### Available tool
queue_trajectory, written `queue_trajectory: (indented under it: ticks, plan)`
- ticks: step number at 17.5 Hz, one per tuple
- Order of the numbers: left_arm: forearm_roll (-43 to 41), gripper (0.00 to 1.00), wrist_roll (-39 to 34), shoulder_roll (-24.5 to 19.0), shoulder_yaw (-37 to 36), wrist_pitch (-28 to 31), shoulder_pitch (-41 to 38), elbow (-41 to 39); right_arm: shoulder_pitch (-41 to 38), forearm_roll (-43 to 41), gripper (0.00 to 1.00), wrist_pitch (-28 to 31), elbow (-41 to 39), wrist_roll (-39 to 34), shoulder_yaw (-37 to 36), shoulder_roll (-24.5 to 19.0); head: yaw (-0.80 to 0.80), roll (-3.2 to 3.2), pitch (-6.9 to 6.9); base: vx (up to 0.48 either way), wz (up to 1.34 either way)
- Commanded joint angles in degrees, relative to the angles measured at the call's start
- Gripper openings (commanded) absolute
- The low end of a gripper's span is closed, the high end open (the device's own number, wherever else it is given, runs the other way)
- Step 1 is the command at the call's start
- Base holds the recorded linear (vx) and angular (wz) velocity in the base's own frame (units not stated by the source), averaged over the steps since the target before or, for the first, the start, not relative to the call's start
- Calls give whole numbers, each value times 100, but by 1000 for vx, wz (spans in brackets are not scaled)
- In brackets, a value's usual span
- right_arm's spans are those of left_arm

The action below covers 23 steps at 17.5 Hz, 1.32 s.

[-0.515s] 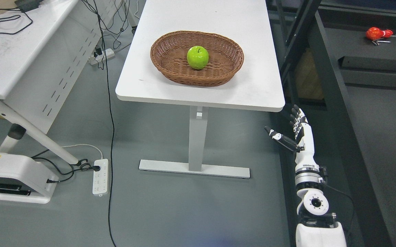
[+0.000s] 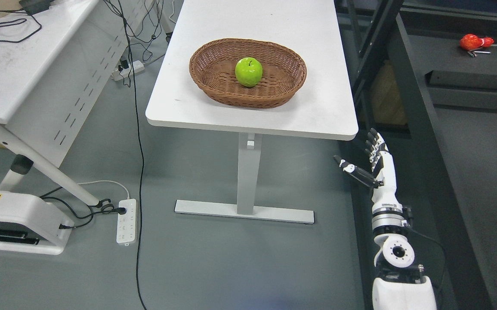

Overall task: Place green apple on left shelf middle layer
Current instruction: 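Raise the right hand and move it toward the wicker basket, then close the right hand around the green apple in the basket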

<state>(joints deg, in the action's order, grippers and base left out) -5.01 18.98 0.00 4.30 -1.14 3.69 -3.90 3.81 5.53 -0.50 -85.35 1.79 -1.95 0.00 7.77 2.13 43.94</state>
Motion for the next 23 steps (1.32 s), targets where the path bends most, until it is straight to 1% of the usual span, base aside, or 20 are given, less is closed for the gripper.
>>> queue_trajectory:
  ticks: [1, 2, 3, 5, 6, 7, 8, 10, 11, 13, 16, 18, 21, 23]
  plan:
    - [0, 100, 1, -100, 1, -1, 0, 4, 119, 253, 100, -152, -52, 14, 19, 100, 0, 0, 0, 2, 39]
    - [0, 100, 1, -100, 1, -1, 0, -5, 137, 655, 99, -230, -130, 32, 54, 226, 0, 0, 0, 2, 39]
    - [0, 100, 1, -100, 1, -1, 0, 4, 268, 1669, 97, -448, -288, 154, 63, 594, 0, 0, 0, 6, 21]
    - [0, 100, 1, -100, 1, -1, 0, 4, 409, 3043, 97, -477, -578, 330, 63, 1000, 0, 0, 0, 8, 18]
    - [0, 100, 1, -100, 1, -1, 0, -5, 497, 3215, 98, -494, -710, 313, 63, 1237, 0, 0, 0, 34, 73]
    - [0, 100, 1, -100, 1, -1, 0, -5, 524, 3191, 100, -538, -798, 304, 63, 1396, 0, 0, 0, 34, 73]
    - [0, 100, 1, -100, 1, -1, 0, -5, 533, 3173, 100, -634, -869, 304, 63, 1467, 0, 0, 0, 44, 106]
    - [0, 100, 1, -100, 1, -1, 0, 4, 533, 3164, 100, -1046, -931, 304, 19, 1477, 0, 0, 0, 54, 116]
    - [0, 100, 1, -100, 1, -1, 0, -5, 533, 3164, 100, -1083, -931, 296, 45, 1459, 0, 0, 0, 65, 126]
    - [0, 100, 1, -100, 1, -1, 0, 4, 542, 3156, 100, -1066, -931, 200, 81, 1424, 0, 0, 0, 93, 188]
    - [0, 100, 1, -100, 1, -1, 0, -5, 734, 3173, 100, -1040, -922, -300, 431, 1380, 0, 0, 0, 99, 237]
    - [0, 100, 1, -100, 1, -1, 0, 4, 989, 3234, 100, -865, -835, -626, 703, 1292, 0, 0, 0, 115, 270]
    - [0, 100, 1, -100, 1, -1, 0, 4, 1305, 3226, 100, -697, -510, -960, 845, 1257, 0, 0, 0, 124, 281]
    - [0, 100, 1, -100, 1, -1, 0, -5, 1560, 3226, 100, -522, -2, -1172, 1064, 1248, 0, 0, 0, 126, 282]
